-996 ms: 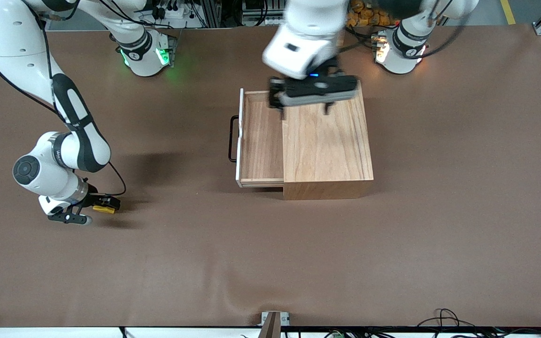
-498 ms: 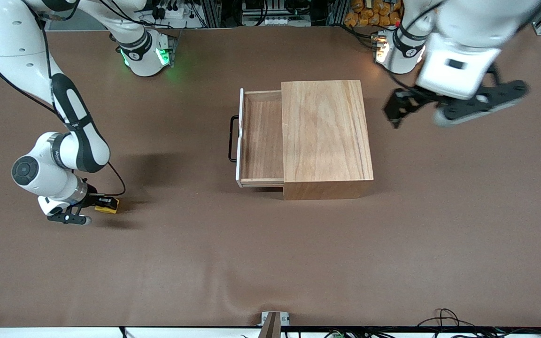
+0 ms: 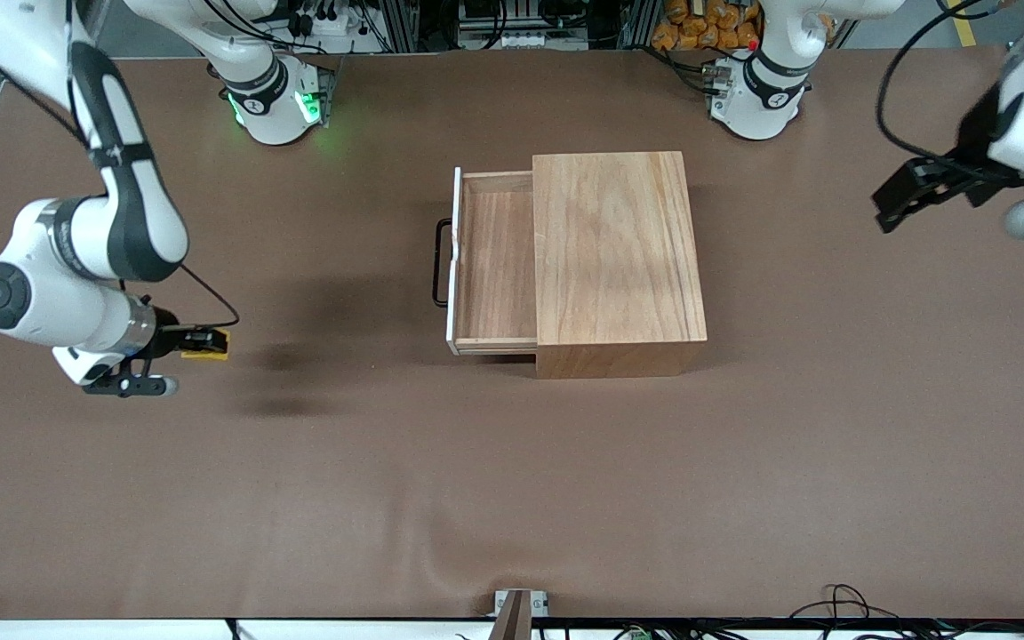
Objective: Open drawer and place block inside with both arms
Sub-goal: 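Carry the cube with the right gripper over the open drawer while the left gripper withdraws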
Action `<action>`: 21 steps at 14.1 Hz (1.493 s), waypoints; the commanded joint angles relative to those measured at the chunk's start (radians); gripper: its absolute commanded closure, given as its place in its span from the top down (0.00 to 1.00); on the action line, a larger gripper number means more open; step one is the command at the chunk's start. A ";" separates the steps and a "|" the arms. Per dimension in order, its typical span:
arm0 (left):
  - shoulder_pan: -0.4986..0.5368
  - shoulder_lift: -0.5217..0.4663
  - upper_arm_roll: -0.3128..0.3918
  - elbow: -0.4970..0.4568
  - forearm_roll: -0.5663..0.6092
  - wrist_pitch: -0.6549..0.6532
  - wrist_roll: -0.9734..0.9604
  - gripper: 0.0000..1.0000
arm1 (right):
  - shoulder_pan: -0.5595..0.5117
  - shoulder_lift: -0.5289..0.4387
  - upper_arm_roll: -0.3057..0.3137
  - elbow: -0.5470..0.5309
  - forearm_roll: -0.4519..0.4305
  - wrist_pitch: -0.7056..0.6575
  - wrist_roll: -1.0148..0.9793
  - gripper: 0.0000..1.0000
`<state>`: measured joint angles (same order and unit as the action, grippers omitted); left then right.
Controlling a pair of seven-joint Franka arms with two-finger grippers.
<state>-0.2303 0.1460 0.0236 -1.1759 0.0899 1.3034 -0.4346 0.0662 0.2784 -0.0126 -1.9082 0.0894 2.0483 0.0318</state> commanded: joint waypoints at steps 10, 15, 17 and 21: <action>0.187 -0.229 -0.010 -0.307 -0.065 0.109 0.324 1.00 | 0.590 0.019 -0.006 0.187 0.093 -0.050 0.450 0.45; 0.200 -0.243 -0.016 -0.330 -0.059 0.123 0.336 1.00 | 0.652 0.065 -0.006 0.205 0.093 0.033 0.543 0.45; 0.197 -0.243 -0.030 -0.330 -0.056 0.134 0.338 1.00 | 0.676 0.085 -0.006 0.209 0.093 0.068 0.560 0.45; 0.203 -0.264 -0.045 -0.379 -0.050 0.177 0.347 1.00 | 0.692 0.100 -0.006 0.213 0.084 0.070 0.585 0.45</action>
<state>-0.0446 -0.0751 -0.0119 -1.4926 0.0394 1.4417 -0.1140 0.7354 0.3664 -0.0051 -1.7208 0.1708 2.1235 0.5865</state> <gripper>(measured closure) 0.000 0.441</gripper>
